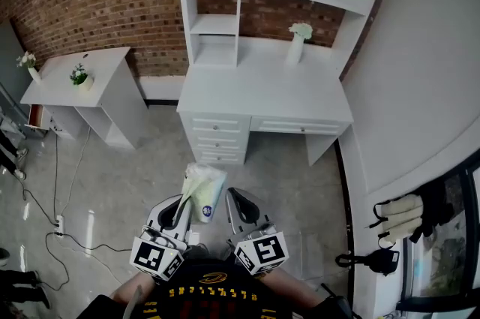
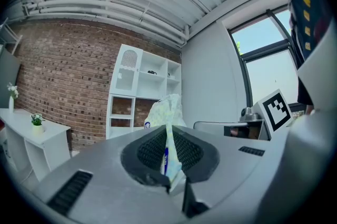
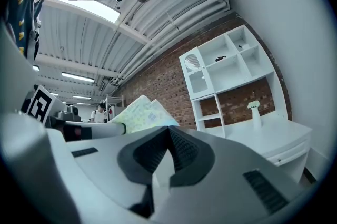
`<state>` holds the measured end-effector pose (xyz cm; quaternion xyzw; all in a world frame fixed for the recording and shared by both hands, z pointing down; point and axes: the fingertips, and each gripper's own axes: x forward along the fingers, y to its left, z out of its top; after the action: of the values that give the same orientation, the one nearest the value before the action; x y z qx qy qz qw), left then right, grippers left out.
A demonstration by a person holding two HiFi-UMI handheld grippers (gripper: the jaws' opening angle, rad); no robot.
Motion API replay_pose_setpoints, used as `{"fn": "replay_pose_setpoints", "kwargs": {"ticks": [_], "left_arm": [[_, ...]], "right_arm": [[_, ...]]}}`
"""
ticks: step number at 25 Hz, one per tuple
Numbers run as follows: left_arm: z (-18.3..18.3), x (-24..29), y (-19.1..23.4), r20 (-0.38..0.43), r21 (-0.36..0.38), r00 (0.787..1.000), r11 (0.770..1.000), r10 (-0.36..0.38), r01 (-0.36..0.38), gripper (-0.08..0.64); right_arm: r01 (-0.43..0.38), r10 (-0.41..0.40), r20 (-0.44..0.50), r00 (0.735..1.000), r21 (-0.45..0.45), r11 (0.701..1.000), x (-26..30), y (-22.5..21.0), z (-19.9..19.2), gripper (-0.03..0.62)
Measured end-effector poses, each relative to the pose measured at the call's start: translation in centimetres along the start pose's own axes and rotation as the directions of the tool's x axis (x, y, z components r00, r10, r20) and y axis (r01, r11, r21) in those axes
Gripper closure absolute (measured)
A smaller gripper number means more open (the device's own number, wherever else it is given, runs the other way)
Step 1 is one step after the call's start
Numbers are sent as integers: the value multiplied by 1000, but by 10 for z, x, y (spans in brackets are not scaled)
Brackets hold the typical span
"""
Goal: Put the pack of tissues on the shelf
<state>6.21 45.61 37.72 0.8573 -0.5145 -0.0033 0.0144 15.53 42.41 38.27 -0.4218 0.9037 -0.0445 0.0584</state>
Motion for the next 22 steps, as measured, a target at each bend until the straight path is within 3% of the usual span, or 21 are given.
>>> {"fn": "replay_pose_setpoints", "kwargs": {"ticks": [7, 13, 22], "left_arm": [[-3, 5, 6, 0, -20, 1000, 999, 25, -25, 548], [-9, 30, 18, -4, -30, 1000, 1000, -1, 1, 548], [-7, 82, 85, -4, -40, 999, 999, -34, 34, 548]], "right_arm": [[-10, 11, -14, 1000, 16, 1000, 3, -6, -7, 594], [27, -27, -21, 999, 2, 1000, 19, -23, -9, 594], [71, -71, -26, 997, 10, 997, 94, -46, -14, 594]]}}
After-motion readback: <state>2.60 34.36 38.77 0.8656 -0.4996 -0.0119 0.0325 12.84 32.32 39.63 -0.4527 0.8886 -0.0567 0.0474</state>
